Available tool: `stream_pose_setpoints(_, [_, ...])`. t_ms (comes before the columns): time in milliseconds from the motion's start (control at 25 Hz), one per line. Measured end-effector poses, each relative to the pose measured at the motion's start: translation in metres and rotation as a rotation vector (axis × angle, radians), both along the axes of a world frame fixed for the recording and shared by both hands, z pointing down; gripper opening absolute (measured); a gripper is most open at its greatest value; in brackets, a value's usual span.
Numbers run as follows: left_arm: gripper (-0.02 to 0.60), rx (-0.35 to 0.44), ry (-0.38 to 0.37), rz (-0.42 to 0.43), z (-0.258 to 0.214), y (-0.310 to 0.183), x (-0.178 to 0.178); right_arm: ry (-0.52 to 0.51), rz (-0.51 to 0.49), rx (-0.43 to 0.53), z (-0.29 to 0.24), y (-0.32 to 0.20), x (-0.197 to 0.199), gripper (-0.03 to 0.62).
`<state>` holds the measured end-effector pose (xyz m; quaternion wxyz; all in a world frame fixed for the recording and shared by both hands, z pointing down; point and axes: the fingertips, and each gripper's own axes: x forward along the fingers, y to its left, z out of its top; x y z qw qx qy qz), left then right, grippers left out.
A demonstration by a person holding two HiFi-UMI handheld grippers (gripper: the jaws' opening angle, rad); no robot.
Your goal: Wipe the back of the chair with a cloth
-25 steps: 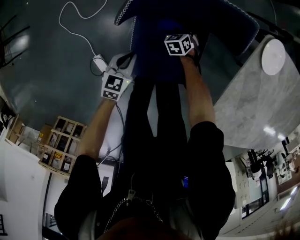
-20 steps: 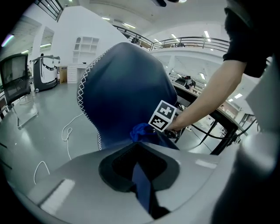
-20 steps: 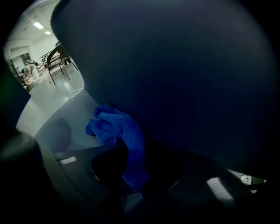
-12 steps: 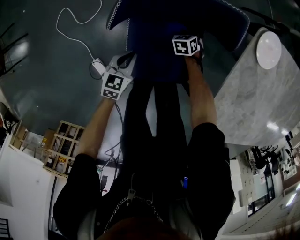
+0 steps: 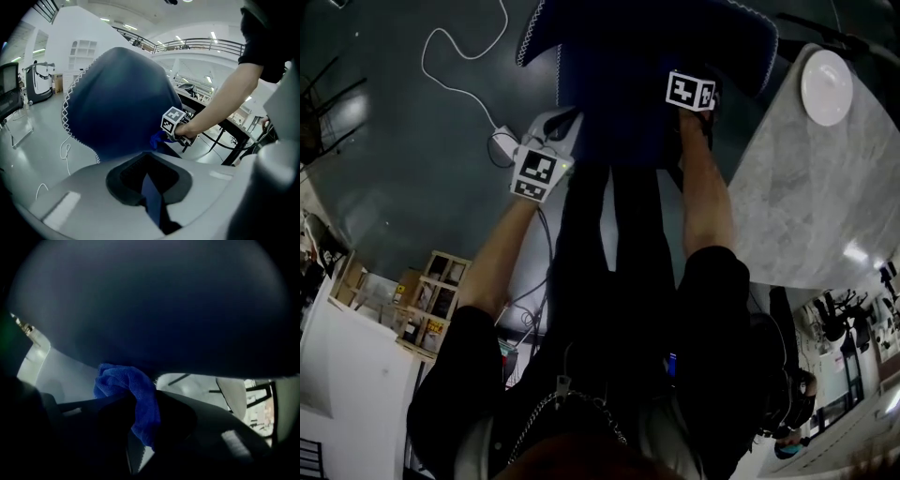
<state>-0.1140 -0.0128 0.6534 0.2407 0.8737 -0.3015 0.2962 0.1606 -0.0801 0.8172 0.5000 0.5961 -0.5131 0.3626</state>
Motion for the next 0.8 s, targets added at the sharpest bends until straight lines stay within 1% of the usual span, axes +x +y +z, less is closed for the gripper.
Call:
stream_pose_setpoints(80, [0.003,0.013,0.004,0.016,-0.009,0.000,0.001,-0.003,0.052,0.012,-0.011,0.004,0.004,0.100])
stream_pose_setpoints(240, [0.003,0.044,0.011,0.038,-0.030,0.004,0.000,-0.032,0.127,0.048,-0.036,0.017,-0.005,0.100])
stream_pose_setpoints(400, [0.003,0.060,0.010,0.033,-0.052,0.023,-0.005,-0.078,0.149,0.093,-0.062,0.041,-0.026,0.100])
stream_pose_setpoints(560, [0.003,0.088,-0.039,-0.001,-0.075,0.032,-0.021,-0.142,0.194,0.173,-0.097,0.058,-0.051,0.100])
stream_pose_setpoints(640, [0.003,0.097,-0.055,-0.018,-0.086,0.040,-0.026,-0.178,0.208,0.203,-0.115,0.074,-0.064,0.100])
stream_pose_setpoints(720, [0.003,0.115,-0.068,-0.033,-0.099,0.044,-0.030,-0.230,0.208,0.234,-0.133,0.085,-0.081,0.100])
stream_pose_setpoints(800, [0.003,0.137,-0.075,-0.049,-0.118,0.048,-0.035,-0.260,0.189,0.282,-0.160,0.093,-0.097,0.100])
